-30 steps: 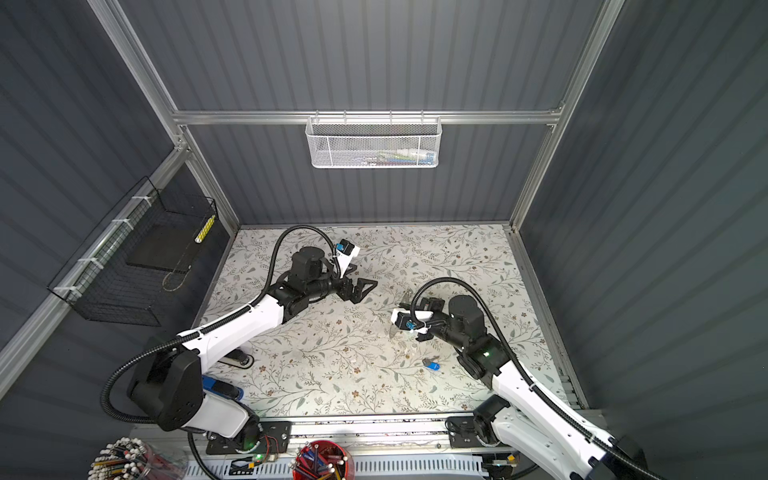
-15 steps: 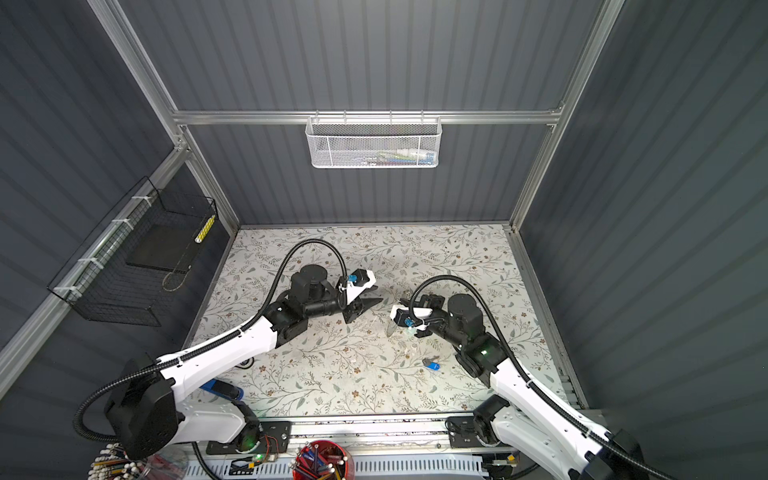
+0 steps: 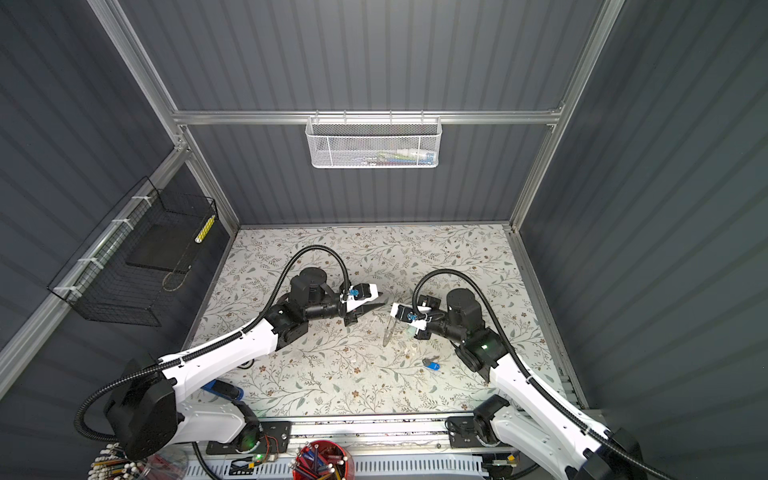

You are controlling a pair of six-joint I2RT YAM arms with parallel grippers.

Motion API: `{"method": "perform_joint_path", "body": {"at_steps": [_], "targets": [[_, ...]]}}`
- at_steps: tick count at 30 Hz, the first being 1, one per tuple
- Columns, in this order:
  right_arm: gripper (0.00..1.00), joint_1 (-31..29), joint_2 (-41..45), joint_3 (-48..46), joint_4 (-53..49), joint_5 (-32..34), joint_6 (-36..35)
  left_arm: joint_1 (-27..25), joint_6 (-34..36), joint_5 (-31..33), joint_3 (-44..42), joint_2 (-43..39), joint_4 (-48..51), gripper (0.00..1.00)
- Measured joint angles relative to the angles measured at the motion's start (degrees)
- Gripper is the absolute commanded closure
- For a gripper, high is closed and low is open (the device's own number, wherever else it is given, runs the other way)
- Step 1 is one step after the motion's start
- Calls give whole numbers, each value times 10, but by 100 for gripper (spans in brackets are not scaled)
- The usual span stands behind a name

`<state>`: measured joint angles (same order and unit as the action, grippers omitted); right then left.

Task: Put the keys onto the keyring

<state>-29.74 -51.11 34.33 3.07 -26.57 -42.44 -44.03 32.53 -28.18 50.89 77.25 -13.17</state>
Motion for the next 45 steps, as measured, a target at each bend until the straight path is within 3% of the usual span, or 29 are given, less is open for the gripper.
{"method": "perform_joint_path", "body": {"at_steps": [13,18,23,25,29,33,45], "targets": [[97,13,-19,17,-24,-60,36,-13,33,-19,3,5,7,74],[96,13,-19,20,-28,-67,39,-16,35,-21,5,12,7,82],[95,14,-19,21,-29,-71,42,-18,34,-31,11,18,9,95],[88,16,-19,22,-28,-73,44,-18,31,-36,13,20,12,100],[68,16,-18,25,-31,-69,45,-18,28,-43,14,21,10,100],[58,24,4,21,-42,-53,49,-18,12,-45,13,20,-5,100],[53,50,69,-24,-49,-28,79,-11,-77,-69,0,15,-81,100]]}}
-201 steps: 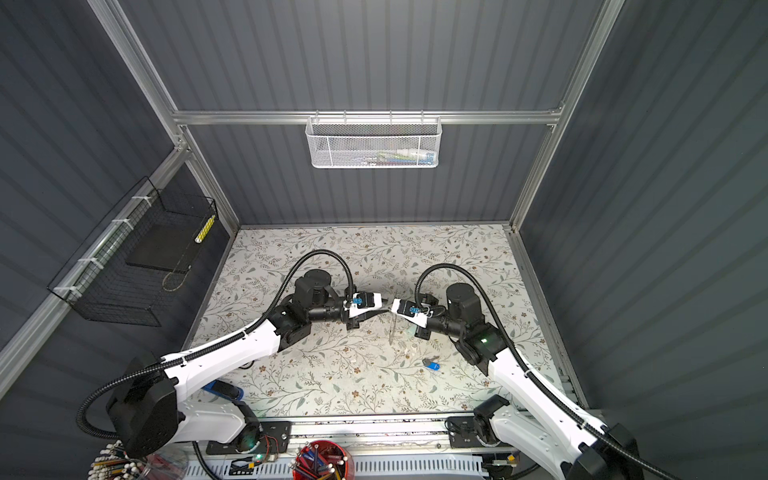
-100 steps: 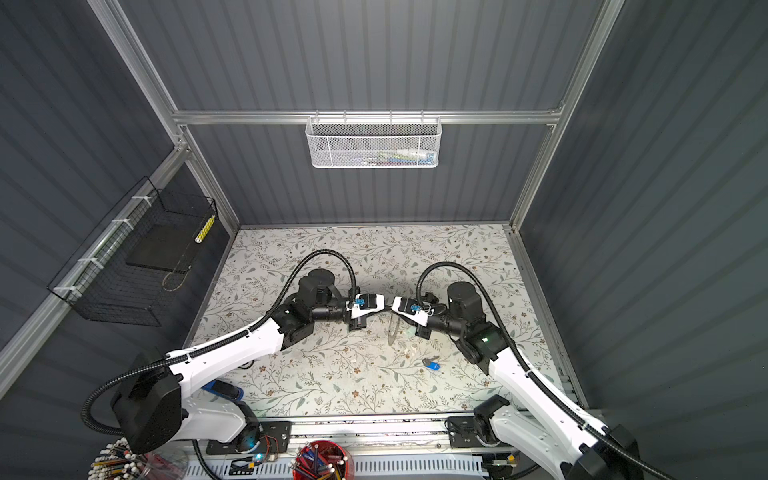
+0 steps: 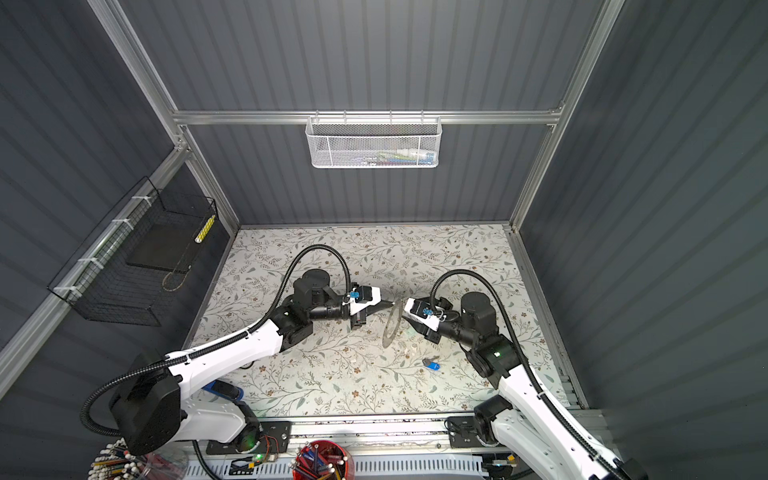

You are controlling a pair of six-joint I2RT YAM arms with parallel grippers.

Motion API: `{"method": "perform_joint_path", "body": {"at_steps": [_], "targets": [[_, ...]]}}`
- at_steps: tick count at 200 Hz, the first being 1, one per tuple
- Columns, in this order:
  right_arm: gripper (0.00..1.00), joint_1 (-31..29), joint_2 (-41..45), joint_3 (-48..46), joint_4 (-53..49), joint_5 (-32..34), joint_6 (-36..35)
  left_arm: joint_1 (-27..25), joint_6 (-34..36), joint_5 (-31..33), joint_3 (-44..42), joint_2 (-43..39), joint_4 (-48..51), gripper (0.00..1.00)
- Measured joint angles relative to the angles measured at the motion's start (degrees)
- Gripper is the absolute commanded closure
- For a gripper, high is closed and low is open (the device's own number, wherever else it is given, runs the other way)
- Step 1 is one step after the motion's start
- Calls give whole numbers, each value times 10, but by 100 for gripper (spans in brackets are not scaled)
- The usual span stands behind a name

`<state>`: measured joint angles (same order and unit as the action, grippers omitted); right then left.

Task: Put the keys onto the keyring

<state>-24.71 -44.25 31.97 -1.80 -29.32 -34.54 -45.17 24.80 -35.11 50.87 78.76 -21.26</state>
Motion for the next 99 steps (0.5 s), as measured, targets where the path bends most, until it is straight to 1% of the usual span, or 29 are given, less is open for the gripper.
{"method": "perform_joint_path", "body": {"at_steps": [30,61,99], "targets": [[55,2,0,-8,1,-1,14,15,-58,-21,-5,0,-53,100],[59,6,6,-16,11,-4,32,34,-118,-42,-9,0,-98,100],[64,18,19,-27,47,-20,75,49,-186,-72,-9,13,-154,100]]}}
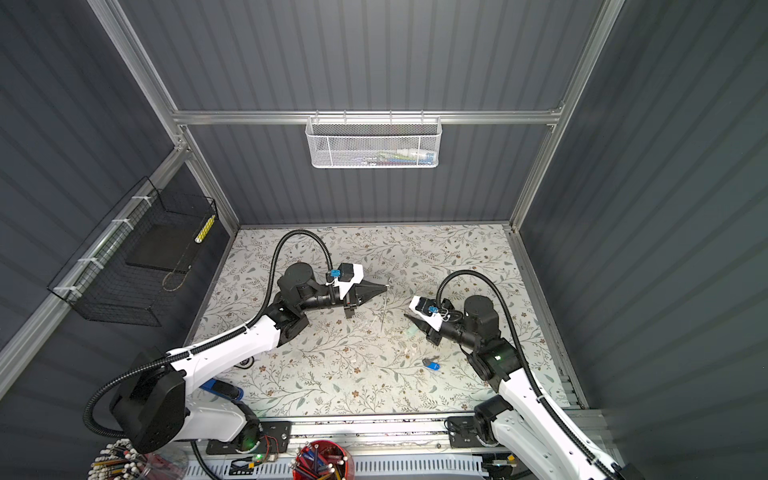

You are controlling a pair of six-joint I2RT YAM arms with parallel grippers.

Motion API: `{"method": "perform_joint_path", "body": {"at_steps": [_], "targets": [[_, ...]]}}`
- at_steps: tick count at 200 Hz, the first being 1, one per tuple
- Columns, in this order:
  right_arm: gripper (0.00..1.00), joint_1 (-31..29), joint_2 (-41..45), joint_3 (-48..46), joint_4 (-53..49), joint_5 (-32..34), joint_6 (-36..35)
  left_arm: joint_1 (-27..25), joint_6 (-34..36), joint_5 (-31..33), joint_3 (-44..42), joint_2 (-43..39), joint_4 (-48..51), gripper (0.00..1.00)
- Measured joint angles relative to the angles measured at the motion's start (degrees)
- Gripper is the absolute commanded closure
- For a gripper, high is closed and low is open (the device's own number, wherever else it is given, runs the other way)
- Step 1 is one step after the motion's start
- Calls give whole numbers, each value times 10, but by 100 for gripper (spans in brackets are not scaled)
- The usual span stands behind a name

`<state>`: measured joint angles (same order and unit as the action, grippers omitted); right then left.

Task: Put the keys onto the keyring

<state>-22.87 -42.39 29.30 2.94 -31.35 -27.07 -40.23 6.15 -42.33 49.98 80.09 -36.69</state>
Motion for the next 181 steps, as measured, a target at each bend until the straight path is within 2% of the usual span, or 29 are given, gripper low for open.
{"method": "perform_joint_path", "body": {"at_steps": [45,93,181], "targets": [[70,7,-6,-4,59,-30,56,5,-66,-30,0,26,-50,100],[80,8,-33,-2,110,-72,102,6,-110,-57,0,38,-96,100],[72,8,-68,25,194,-118,173,6,-128,-88,0,48,-110,100]]}}
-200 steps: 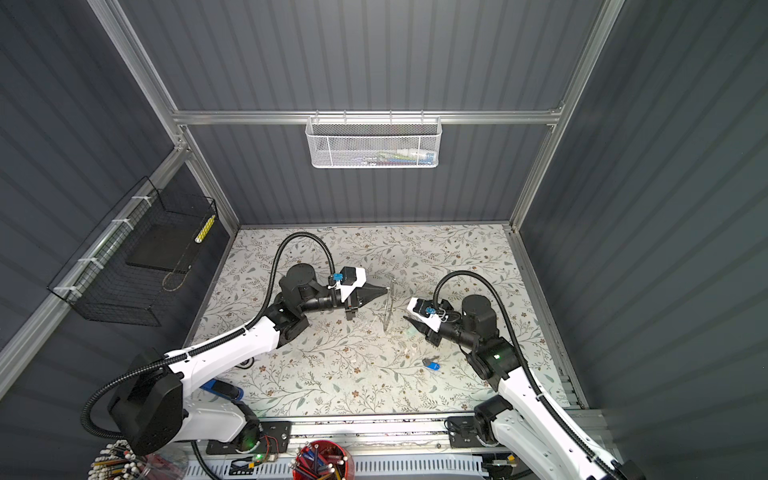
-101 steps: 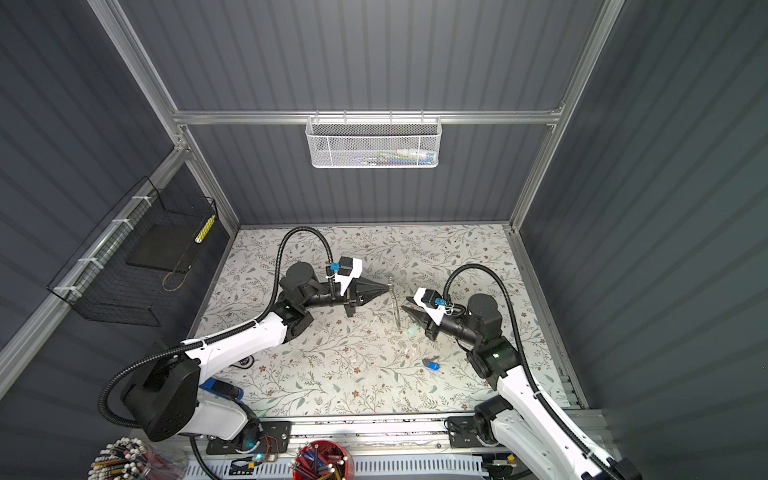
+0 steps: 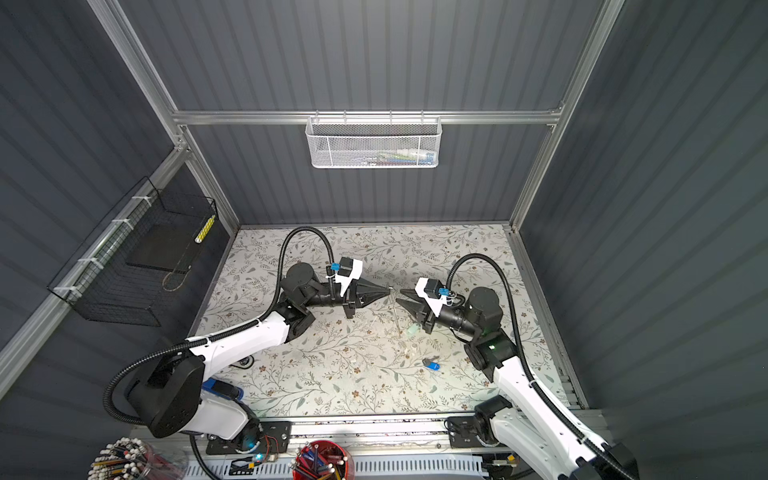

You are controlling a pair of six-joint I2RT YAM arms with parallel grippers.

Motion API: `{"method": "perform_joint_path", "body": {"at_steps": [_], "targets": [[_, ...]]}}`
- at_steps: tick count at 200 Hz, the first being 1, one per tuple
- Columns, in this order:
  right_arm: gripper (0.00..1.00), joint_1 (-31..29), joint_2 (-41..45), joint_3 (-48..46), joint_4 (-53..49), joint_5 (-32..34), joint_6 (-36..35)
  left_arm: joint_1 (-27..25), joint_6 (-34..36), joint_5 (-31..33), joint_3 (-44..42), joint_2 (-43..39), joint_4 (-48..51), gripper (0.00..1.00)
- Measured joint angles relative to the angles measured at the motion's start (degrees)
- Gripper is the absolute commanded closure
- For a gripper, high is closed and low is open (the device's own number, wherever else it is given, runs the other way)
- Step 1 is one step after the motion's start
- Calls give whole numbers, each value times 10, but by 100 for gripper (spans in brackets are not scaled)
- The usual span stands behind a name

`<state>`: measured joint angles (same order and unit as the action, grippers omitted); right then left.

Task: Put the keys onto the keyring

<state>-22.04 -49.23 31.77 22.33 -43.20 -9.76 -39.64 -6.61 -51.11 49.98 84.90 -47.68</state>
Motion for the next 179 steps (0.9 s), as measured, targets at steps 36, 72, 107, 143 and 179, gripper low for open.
{"method": "perform_joint_path", "body": {"at_steps": [36,72,107,143,179], "targets": [[73,0,-12,2,29,-7,20,0,-1,-6,0,2,0,100],[75,0,-25,2,42,-21,33,0,-1,-11,0,2,0,100],[77,0,-34,3,43,-33,38,0,-3,-16,0,7,-1,100],[83,0,-41,11,47,-42,45,0,-6,-22,0,12,-2,100],[94,0,-46,18,44,-60,46,0,-7,-29,3,13,-2,100]]}}
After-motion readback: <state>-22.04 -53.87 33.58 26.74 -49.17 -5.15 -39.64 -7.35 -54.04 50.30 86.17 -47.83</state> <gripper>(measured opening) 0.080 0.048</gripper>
